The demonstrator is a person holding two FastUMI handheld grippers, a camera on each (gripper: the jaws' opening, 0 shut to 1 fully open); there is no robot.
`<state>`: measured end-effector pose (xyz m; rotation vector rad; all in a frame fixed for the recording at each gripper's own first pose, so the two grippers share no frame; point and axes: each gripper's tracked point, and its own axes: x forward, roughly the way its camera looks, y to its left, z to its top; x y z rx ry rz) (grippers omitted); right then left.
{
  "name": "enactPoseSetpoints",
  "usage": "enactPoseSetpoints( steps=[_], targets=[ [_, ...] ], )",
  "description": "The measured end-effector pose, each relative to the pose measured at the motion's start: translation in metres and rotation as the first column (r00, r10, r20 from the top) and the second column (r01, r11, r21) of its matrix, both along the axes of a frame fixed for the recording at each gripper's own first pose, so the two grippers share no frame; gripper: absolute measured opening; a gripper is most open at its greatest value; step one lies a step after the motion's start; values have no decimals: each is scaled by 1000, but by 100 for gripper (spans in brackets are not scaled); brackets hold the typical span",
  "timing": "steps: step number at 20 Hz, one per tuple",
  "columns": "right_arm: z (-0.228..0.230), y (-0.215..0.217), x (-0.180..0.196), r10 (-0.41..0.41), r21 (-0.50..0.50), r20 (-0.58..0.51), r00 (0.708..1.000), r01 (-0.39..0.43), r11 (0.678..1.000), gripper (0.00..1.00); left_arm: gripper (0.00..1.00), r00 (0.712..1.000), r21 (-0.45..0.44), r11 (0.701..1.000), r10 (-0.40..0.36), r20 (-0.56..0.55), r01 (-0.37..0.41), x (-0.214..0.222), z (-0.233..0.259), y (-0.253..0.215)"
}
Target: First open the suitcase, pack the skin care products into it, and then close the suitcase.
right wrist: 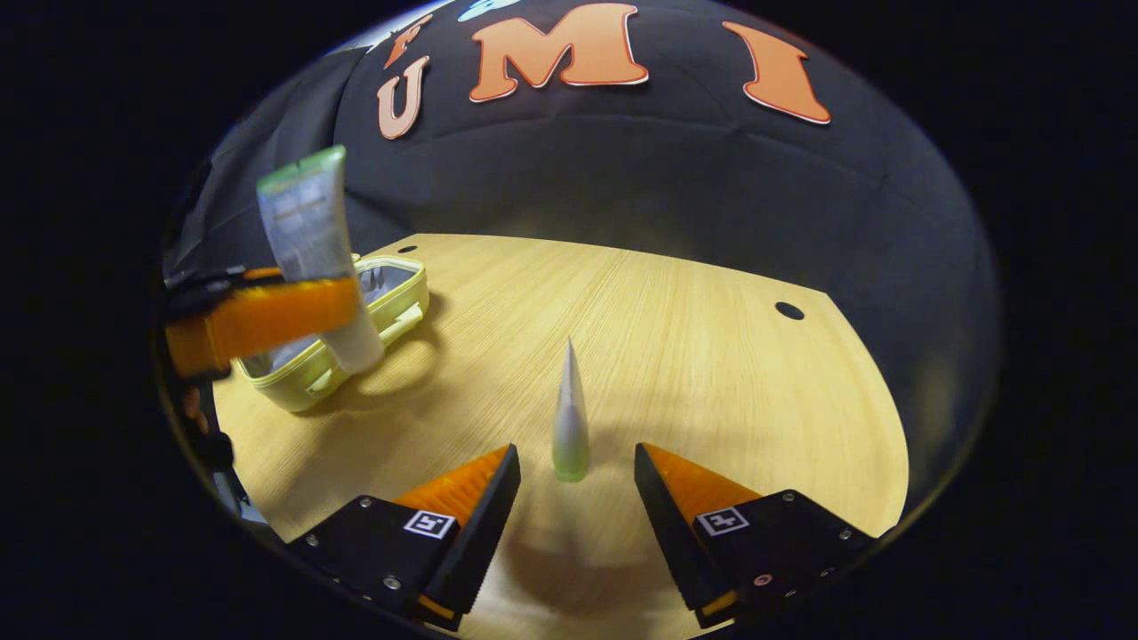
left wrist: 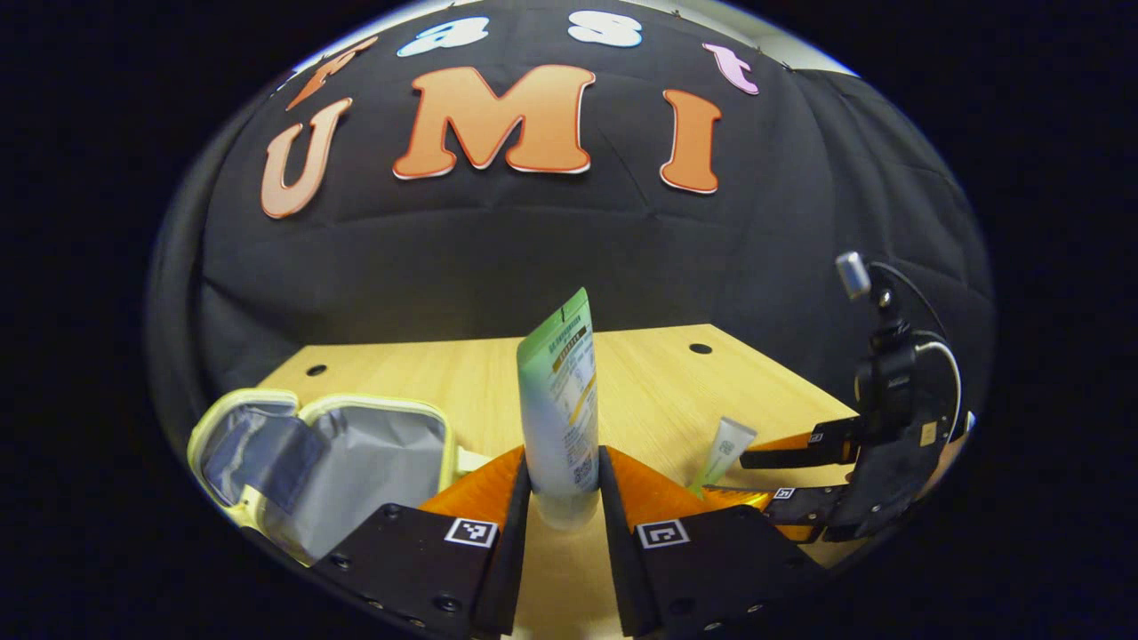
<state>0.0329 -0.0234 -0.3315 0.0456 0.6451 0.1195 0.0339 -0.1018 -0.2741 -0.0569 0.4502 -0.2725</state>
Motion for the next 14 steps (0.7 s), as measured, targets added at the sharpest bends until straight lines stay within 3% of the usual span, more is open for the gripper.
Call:
enactPoseSetpoints(
  steps=[4,5,6,7,9,10,12,14],
  targets=[
    [-9,5,10,-27,16,-16,999,27,1000,59,44,999,41,998,49,4,-49,-6,20,47],
    [-12,4,12,-41,10,-16,999,42,999,48,42,998,51,997,62,9,-62,-7,22,58],
    [-15,2,16,-56,10,-17,998,56,998,49,42,997,58,995,76,9,-76,-7,22,69],
    [-16,1,19,-71,14,-20,997,71,997,37,44,996,69,994,88,2,-88,-9,20,81],
    [-11,7,21,-89,44,-31,996,91,995,28,43,994,80,991,109,-17,-107,-13,15,105],
    [-6,10,23,-96,52,-26,995,97,994,33,42,992,80,990,121,-27,-119,-13,12,118],
    [11,17,23,-98,51,-10,995,98,994,27,42,989,82,988,135,-52,-131,-15,10,141],
    [30,30,23,-89,49,7,996,88,995,32,42,987,81,988,141,-82,-134,-14,4,160]
  ],
)
